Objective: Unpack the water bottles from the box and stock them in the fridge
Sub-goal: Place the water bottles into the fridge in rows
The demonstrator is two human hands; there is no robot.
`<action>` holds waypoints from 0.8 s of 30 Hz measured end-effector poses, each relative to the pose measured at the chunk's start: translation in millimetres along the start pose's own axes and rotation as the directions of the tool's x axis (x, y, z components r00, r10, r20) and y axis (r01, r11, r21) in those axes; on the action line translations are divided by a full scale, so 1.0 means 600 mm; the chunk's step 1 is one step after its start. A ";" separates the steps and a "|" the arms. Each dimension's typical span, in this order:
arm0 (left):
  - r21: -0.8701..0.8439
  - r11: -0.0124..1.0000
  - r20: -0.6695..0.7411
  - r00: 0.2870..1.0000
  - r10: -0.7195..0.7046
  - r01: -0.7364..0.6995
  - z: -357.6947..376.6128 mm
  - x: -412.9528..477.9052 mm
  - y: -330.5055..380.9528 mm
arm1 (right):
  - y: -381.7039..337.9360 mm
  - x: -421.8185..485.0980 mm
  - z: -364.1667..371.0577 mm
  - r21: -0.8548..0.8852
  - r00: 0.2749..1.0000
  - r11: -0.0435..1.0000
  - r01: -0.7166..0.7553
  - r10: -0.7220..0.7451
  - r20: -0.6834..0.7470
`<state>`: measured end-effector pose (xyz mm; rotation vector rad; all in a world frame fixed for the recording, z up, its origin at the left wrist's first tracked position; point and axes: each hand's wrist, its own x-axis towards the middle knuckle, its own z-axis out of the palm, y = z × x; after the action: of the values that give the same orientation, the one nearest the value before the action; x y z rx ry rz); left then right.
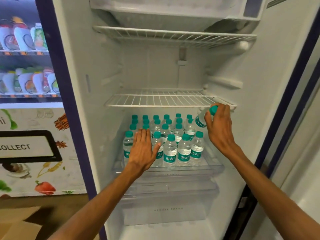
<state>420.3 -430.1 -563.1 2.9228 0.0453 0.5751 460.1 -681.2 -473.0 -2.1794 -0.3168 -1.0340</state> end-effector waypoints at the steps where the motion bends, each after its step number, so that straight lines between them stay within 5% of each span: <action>1: 0.006 1.000 0.008 1.000 0.001 -0.001 -0.001 0.001 0.000 | 0.005 0.000 0.003 -0.008 1.000 1.000 0.009 -0.009 -0.006; 11: 0.058 0.998 0.012 1.000 -0.010 0.009 0.009 -0.001 -0.001 | 0.019 -0.025 0.022 0.027 0.995 0.996 0.080 -0.078 -0.059; 18: 0.097 0.995 0.008 1.000 -0.009 0.009 0.010 0.004 -0.005 | 0.031 -0.005 0.054 -0.082 0.973 0.986 0.145 -0.127 0.193; 24: 0.109 0.994 0.010 1.000 0.006 -0.007 0.000 -0.002 -0.002 | 0.071 0.048 0.102 -0.207 0.883 0.978 0.030 0.071 0.464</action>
<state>419.0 -429.0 -563.8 3.0325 0.0676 0.5768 535.4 -672.6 -498.7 -2.6093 -0.4176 -0.5272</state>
